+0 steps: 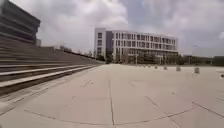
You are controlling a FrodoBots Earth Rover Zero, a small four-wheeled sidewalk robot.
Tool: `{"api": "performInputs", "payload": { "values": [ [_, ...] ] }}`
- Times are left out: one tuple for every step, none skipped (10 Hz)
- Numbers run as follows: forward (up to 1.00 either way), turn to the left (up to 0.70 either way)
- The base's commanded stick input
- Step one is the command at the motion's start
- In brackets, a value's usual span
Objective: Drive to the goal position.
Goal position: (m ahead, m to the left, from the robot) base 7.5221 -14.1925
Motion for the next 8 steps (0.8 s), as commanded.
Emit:
{"api": "performInputs", "payload": {
  "values": [
    [0.5, -0.02],
    [0.5, -0.02],
    [0.5, -0.02],
    [0.5, -0.02],
    [0.5, -0.02],
    [0.5, -0.02],
    [0.5, -0.02],
    [0.5, -0.02]
  ]
}}
